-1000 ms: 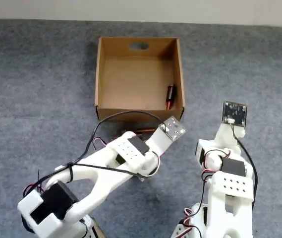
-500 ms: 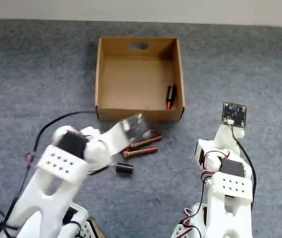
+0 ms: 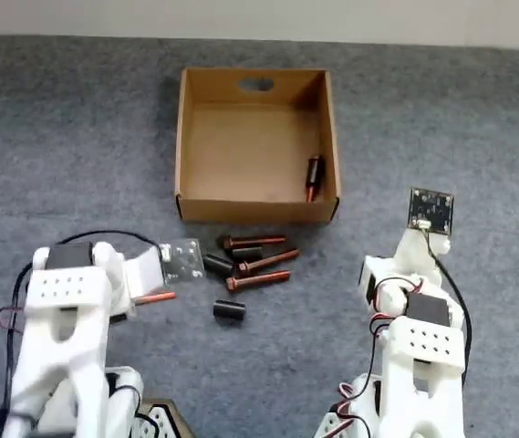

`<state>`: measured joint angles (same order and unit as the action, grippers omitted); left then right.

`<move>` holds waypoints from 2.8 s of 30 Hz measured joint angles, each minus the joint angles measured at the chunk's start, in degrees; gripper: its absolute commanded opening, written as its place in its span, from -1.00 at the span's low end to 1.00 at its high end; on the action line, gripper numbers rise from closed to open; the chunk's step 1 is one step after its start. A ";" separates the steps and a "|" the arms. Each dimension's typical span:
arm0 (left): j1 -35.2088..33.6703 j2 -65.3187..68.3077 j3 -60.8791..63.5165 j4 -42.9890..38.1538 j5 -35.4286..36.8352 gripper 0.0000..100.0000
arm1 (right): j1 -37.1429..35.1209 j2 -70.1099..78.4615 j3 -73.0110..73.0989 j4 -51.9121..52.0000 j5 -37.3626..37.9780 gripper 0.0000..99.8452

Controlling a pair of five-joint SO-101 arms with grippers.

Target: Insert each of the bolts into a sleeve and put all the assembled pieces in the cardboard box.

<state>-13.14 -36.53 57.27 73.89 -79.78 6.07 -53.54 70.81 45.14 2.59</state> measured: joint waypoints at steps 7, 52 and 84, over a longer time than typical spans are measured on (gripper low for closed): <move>-8.88 23.38 -17.05 -2.55 0.00 -0.77 | 0.09 0.00 0.00 0.00 0.00 -0.99; 0.70 39.56 -24.00 -12.57 55.74 -0.77 | 0.00 0.00 0.00 0.00 0.00 -0.99; 9.67 39.56 -34.29 -8.88 74.55 -0.64 | 0.00 0.00 0.00 0.00 0.00 -0.99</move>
<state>-3.47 3.03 22.99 65.01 -5.23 6.07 -53.54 70.81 45.14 2.59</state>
